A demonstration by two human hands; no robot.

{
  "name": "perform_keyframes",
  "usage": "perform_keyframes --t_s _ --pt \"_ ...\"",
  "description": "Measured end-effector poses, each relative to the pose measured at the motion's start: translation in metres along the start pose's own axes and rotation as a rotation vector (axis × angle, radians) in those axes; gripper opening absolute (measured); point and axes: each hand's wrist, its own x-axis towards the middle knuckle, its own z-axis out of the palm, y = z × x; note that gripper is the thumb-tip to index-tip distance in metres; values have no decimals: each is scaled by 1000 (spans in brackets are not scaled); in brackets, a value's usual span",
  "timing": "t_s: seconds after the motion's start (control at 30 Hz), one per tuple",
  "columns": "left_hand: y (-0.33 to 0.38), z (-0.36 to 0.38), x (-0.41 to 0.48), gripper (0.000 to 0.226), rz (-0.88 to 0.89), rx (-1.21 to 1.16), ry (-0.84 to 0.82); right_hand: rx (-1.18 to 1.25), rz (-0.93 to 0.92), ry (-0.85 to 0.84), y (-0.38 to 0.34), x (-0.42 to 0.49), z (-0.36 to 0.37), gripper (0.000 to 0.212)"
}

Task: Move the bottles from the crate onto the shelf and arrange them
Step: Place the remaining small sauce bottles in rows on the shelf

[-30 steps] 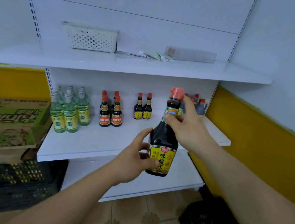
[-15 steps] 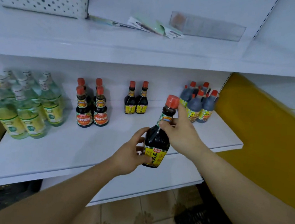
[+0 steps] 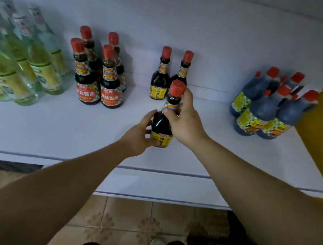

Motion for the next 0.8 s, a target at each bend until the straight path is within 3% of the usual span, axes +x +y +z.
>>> perform_keyframes --t_s 0.3,0.8 --pt "-39 4 53 91 15 -29 111 51 -94 -10 42 51 30 67" --pt "-40 -9 125 94 34 10 256 55 -128 88 53 138 46 55"
